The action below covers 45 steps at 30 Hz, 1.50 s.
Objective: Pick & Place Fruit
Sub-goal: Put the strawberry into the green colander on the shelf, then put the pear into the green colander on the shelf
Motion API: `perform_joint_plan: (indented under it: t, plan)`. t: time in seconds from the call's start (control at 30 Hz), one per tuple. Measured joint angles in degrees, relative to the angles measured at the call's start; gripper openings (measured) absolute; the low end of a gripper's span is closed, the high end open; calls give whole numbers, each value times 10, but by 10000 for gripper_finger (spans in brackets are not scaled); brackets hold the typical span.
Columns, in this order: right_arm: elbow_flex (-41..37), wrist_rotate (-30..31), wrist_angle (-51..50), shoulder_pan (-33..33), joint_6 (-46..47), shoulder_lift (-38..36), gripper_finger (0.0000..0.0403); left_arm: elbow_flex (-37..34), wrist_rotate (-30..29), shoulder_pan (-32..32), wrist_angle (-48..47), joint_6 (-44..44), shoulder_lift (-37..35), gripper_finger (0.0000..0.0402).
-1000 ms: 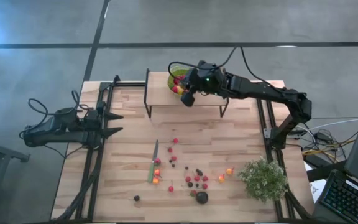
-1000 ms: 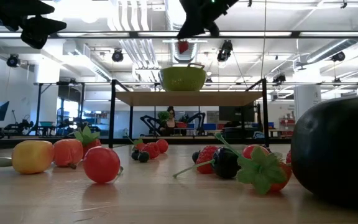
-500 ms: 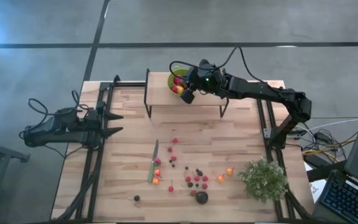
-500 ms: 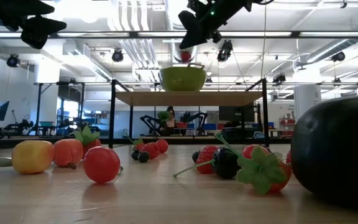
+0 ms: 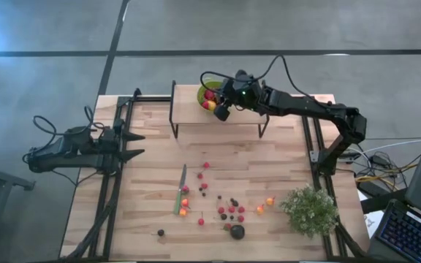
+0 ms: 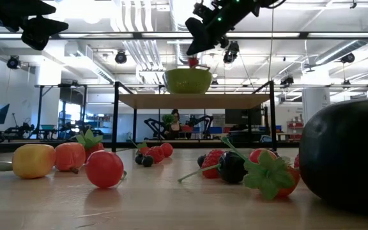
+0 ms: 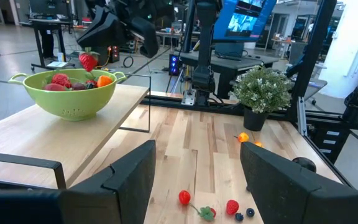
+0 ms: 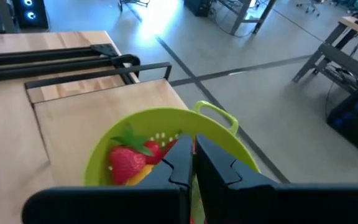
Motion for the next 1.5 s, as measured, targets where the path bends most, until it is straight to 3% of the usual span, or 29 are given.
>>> perform_joint_plan:
  t: [0.53, 1.0, 1.23, 1.5]
  plan:
    - [-4, 0, -3, -3, 31, 0, 14, 0, 0, 0, 0, 0, 0, 241]
    - [-4, 8, -15, -3, 35, -10, 100, 0, 0, 0, 0, 0, 0, 241]
    - [-4, -28, -139, 21, 69, -40, 134, 0, 0, 0, 0, 0, 0, 241]
    - [-4, -21, -271, 95, 98, -63, 119, 0, 0, 0, 0, 0, 0, 241]
